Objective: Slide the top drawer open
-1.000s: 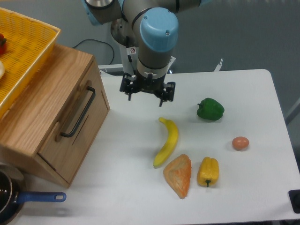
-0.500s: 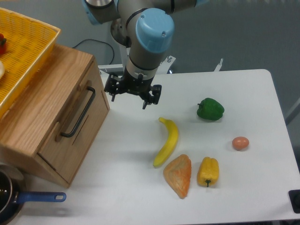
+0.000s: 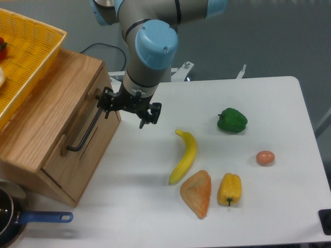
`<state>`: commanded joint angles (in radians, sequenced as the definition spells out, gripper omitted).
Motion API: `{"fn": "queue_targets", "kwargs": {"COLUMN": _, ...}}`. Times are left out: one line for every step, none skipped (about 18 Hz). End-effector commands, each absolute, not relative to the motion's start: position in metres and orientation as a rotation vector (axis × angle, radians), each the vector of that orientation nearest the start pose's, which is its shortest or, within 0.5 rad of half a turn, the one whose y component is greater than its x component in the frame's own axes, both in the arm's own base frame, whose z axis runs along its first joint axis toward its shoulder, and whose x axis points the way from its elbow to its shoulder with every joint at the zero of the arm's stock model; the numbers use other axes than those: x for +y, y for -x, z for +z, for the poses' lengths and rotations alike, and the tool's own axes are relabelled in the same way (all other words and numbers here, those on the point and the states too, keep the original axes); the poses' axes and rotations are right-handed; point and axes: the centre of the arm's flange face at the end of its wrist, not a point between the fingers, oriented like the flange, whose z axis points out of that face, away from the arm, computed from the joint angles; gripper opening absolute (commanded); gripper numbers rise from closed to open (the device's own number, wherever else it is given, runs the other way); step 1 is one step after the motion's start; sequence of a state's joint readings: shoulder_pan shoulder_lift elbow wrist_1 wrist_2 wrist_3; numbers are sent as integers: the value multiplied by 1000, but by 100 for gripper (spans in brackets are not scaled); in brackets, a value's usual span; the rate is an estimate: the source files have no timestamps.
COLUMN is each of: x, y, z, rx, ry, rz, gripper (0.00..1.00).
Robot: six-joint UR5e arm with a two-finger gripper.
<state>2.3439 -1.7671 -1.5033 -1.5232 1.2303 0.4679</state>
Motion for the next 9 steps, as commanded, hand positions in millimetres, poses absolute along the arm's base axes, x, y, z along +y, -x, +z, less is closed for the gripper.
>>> {"fn": "queue_targets", "kwargs": {"x": 521, "y": 273, "z": 429, "rx": -472, "ry": 2932, "rz": -485, "gripper": 100}}
{"fn": "queue_targets", "kwargs": {"x": 525, "y": 268, "z": 430, "rx": -459, "ry": 2934, "rz": -483, "gripper": 100}}
{"fn": "queue_targets", "kwargs": {"x": 527, "y": 266, "z": 431, "rx": -461, "ry": 2934, "rz": -483, "gripper": 100}}
{"fn": "queue_targets", "kwargs": {"x": 528, "y": 266, "z": 430, "rx": -462, "ry": 2935, "rz": -484, "gripper": 100}}
{"fn": "queue_targets", "kwargs": {"x": 528, "y": 265, "z": 430, "rx": -460, "ry": 2936, "rz": -485, "gripper": 100}}
{"fn": "queue_targets", "kwargs": {"x": 528, "y": 265, "z": 430, "rx": -460, "ry": 2936, "rz": -485, "gripper": 100}}
{"fn": "queue_targets", "kwargs": {"x": 529, "y": 263, "z": 430, "rx": -455, "ry": 2937, "rz": -485, "gripper": 100}}
{"fn": "queue_targets", "kwargs": {"x": 532, "y": 259, "z": 430, "rx": -441, "ry": 2941, "rz": -483, "gripper": 100}}
{"fn": "queue_targets", "kwargs": {"x": 533, "y": 257, "z": 430, "rx": -437, "ry": 2942, "rz": -483, "gripper": 100}}
